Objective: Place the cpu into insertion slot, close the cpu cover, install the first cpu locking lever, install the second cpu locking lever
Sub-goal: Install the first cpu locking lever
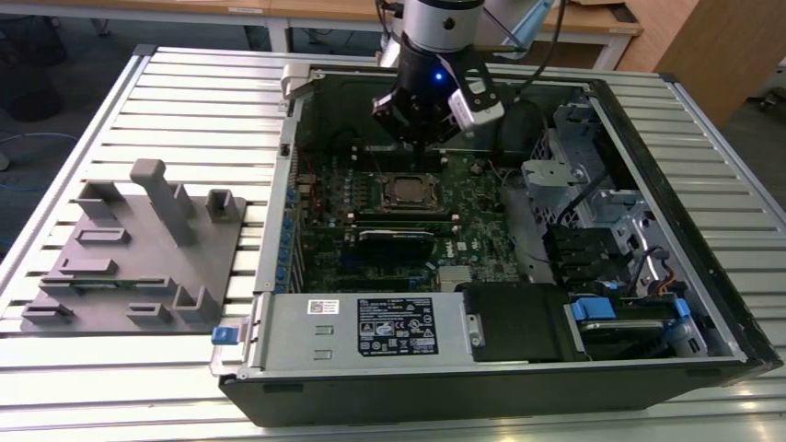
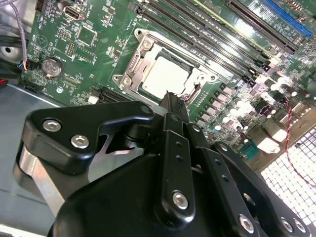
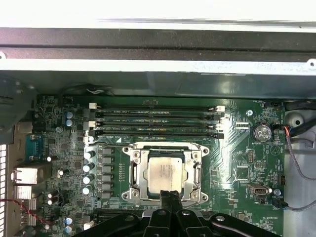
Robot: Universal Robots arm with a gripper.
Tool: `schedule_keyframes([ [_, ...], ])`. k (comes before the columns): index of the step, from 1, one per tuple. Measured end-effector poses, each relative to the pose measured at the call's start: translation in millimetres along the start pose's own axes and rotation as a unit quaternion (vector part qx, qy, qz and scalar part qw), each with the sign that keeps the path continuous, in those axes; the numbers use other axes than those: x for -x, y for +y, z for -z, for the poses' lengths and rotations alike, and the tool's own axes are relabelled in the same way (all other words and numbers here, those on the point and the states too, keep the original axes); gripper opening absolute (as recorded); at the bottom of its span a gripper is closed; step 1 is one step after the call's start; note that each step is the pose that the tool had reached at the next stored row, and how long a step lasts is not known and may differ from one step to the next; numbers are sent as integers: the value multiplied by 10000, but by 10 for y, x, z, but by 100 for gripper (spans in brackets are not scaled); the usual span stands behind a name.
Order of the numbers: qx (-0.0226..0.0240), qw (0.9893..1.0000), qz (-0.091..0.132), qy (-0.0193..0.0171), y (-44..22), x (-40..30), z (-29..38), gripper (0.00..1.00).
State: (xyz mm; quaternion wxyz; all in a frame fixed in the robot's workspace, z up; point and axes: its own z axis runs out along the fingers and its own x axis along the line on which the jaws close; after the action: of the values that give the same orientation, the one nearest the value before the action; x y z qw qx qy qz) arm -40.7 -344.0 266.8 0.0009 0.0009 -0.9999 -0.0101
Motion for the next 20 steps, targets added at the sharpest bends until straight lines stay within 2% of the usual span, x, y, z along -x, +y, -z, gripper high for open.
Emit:
schedule_keyframes([
  [20,0,10000,0,0,2,0,82,10],
])
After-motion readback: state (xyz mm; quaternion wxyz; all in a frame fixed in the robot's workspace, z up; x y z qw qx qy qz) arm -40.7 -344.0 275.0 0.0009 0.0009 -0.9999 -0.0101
